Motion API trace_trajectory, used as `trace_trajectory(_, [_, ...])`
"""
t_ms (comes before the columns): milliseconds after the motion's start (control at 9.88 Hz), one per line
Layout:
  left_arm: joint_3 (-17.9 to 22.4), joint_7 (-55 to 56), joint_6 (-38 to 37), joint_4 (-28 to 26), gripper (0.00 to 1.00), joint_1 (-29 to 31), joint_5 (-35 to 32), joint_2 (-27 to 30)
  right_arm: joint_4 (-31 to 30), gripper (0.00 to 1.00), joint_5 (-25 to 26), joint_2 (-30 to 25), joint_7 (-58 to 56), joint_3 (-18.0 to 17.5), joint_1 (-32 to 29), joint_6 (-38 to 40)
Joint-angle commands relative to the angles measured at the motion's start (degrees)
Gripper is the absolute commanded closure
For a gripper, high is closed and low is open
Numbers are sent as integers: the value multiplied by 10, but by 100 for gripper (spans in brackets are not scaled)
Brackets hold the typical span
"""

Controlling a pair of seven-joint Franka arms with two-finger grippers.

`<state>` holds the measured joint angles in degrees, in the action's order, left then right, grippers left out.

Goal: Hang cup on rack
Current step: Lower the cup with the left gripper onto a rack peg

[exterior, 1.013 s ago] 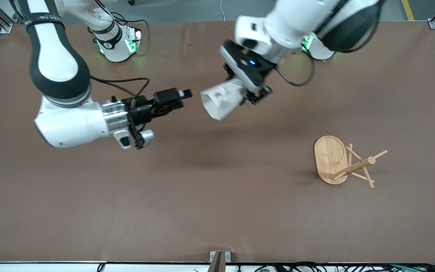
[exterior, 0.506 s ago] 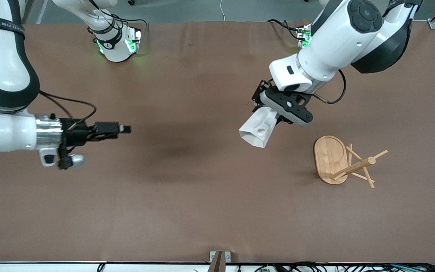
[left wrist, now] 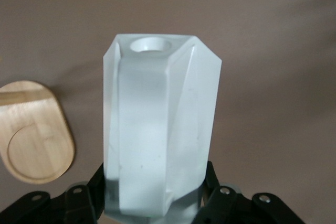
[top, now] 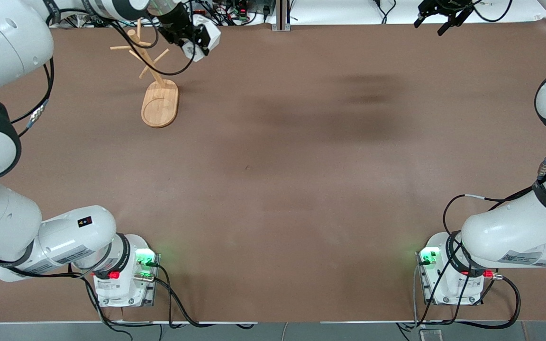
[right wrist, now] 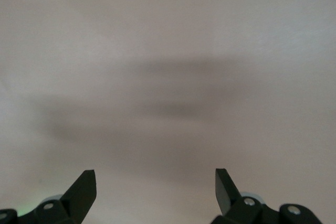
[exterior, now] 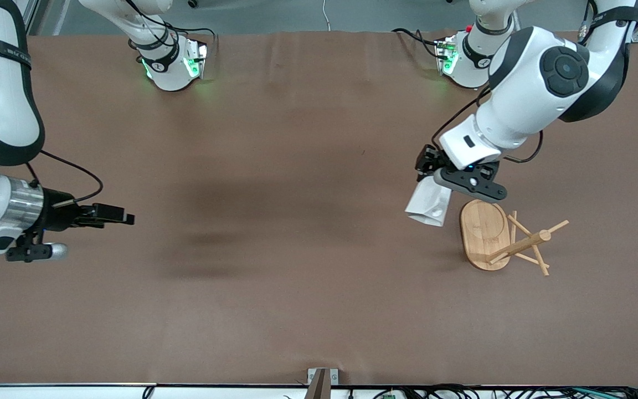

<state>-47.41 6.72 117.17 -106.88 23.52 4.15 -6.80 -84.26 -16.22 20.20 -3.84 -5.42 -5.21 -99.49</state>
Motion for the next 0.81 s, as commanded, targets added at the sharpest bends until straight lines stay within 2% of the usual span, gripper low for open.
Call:
trace_trajectory(0, [-3,8,3,-71,94,33,1,33,6,0,52,-31,5,-9,-4,0])
trace_trajectory(203, [-2,2,3,-85,94,48,1,29,45,0,119,-32,6,-11,-3,4])
trace_trajectory(506, [-2,-41,-13,-97,94,89,1,29,61,0,136,-69,4,0,-6,8])
trace_trajectory(709, [-2,-96,-20,-96,94,125,1,28,62,0,138,-117,6,84,46,41])
